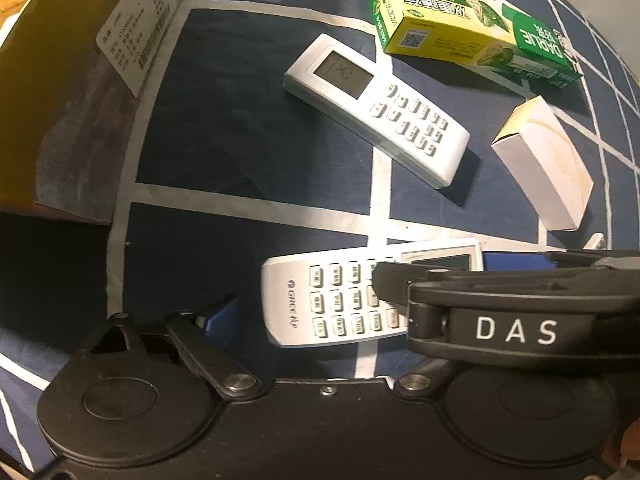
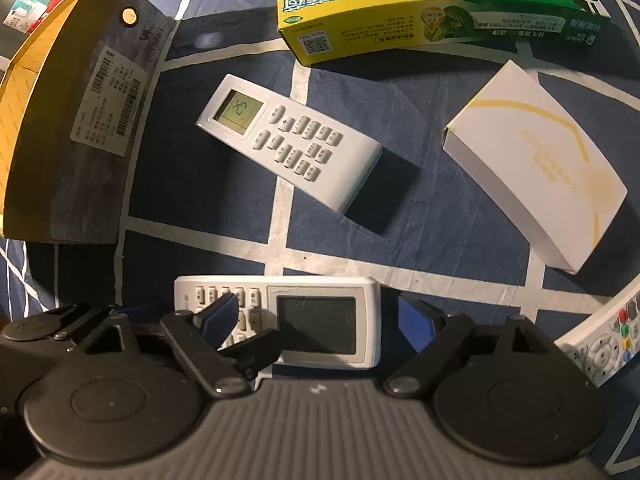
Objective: Organize objects
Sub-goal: 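Close the right gripper on the white GREE remote with a display, then lift the held remote with the right gripper and carry it over the box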
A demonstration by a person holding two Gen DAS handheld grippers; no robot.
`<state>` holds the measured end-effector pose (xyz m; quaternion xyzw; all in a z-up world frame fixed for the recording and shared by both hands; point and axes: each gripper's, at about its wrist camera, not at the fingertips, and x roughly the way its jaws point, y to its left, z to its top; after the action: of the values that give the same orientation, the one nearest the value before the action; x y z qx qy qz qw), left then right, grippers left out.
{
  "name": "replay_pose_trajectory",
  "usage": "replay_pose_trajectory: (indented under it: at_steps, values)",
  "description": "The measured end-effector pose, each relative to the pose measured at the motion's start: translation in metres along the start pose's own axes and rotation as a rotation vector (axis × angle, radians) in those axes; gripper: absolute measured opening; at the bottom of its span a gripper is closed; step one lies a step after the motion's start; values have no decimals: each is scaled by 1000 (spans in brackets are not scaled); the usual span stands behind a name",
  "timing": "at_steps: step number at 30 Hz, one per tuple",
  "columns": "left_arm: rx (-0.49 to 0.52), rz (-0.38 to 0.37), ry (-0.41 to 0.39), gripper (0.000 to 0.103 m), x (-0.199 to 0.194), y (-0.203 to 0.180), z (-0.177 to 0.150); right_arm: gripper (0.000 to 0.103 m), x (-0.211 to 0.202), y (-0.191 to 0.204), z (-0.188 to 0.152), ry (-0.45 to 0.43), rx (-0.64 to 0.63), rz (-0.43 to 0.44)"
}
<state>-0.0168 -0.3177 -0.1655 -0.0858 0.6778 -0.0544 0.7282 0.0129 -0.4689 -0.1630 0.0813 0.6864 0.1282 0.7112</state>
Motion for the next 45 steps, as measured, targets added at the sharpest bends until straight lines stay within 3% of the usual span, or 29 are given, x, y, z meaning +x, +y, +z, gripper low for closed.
replay_pose_trajectory:
  at_steps: [6, 10, 28, 45]
  values:
    - [-12, -32, 9, 80, -1, 1, 0, 83, 2, 3, 0, -6, -15, -6]
    - [-5, -27, 11, 79, 0, -3, 2, 72, 1, 6, 0, -10, -24, -16]
    - [93, -2, -41, 78, -41, -3, -4, 72, -32, 25, -18, -99, 50, -2]
    - [193, 20, -116, 78, -114, 33, -2, 72, -75, 95, -29, -212, 113, 19]
